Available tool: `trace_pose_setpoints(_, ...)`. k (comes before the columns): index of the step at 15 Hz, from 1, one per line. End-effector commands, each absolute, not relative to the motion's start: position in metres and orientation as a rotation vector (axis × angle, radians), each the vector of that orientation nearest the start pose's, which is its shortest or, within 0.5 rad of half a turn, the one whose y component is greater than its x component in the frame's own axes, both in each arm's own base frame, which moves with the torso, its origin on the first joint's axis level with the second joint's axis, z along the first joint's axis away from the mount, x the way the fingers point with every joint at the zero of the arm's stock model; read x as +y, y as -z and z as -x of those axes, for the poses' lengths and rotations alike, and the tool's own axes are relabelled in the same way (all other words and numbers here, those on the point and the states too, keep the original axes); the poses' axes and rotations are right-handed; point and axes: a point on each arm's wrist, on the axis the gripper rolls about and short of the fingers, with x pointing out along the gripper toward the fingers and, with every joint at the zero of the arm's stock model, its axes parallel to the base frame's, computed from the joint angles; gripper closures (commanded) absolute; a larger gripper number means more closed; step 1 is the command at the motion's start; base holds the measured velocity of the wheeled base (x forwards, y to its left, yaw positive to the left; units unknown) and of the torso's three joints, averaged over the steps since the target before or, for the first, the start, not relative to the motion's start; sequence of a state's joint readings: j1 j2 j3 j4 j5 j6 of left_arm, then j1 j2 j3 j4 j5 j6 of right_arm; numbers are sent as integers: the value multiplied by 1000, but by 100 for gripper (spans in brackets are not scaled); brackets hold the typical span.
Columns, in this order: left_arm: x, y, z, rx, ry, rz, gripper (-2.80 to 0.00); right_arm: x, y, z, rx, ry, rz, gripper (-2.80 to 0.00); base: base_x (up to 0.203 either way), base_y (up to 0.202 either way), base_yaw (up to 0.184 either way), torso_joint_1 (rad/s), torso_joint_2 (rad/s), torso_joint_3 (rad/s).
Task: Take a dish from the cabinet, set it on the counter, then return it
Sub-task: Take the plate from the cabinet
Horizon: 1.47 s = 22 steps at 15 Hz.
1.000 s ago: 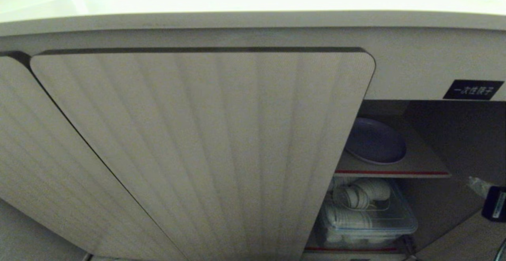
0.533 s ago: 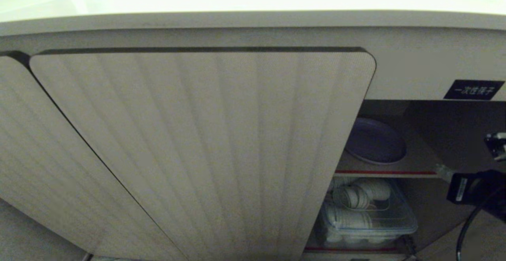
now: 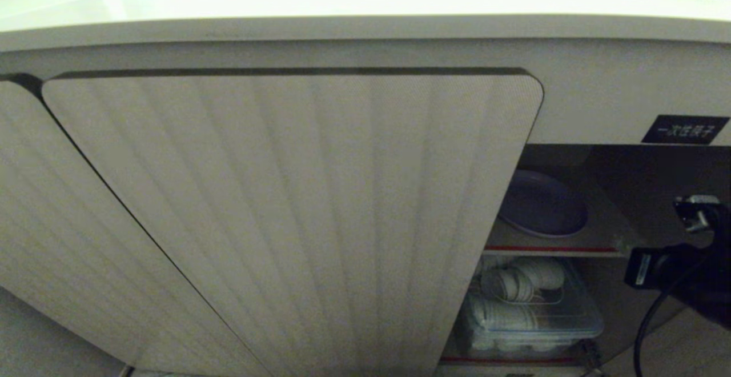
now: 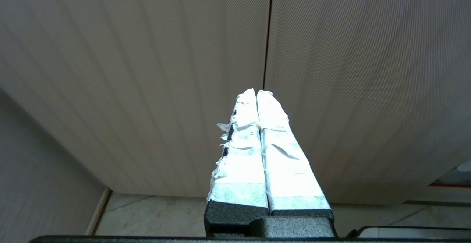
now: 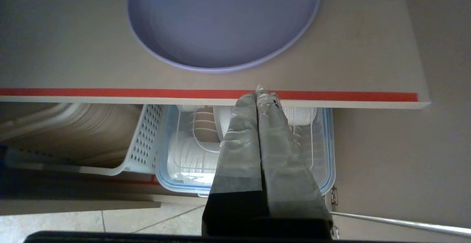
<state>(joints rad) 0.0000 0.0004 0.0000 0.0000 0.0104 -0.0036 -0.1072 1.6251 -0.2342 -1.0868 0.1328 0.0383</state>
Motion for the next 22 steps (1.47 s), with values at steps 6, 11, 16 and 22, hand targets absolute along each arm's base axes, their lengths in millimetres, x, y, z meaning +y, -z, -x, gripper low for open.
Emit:
trace_pose_setpoints(6,0,-75,23,0,-11,3,0,-24,-94,-252,279,-19,-70,0,0,0,0,0,0,0)
trace_pose_setpoints(11,0,-75,23,0,-11,4,0,-26,-88,-270,254,-19,-67,-280,0,0,0,0,0,0)
trace_pose_setpoints(16,0,-75,23,0,-11,5,0,-27,-89,-282,233,-20,-64,-280,0,0,0,0,0,0)
trace_pose_setpoints(22,0,-75,23,0,-11,3,0,-28,-89,-287,223,-16,-77,-280,0,0,0,0,0,0)
